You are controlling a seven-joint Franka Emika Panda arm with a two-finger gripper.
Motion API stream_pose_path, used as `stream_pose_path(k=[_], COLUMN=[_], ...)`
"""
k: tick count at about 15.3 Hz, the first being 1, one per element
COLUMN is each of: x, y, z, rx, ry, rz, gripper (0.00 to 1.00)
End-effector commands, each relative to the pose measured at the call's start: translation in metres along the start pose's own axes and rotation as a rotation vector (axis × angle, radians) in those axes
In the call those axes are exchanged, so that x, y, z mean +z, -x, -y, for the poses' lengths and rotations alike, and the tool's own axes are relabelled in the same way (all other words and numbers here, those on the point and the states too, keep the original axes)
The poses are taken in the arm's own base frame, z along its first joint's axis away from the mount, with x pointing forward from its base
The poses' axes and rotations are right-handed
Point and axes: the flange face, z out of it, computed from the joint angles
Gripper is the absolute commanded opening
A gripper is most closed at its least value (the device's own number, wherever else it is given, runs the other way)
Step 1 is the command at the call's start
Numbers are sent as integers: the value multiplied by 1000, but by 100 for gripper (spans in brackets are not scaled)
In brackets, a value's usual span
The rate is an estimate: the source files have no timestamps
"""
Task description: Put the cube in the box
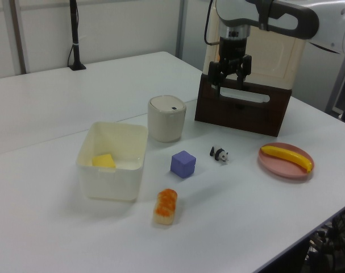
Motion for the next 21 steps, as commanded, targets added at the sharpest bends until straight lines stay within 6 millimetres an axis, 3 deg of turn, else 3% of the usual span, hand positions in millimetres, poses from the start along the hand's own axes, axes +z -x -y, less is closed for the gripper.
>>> stream_pose_path(k=[1, 21], x=[1, 13], y=[5, 2], z=[4, 13], rx=[-16, -59], ry=[-18, -31], rz=[-9, -3], gripper=[97, 100])
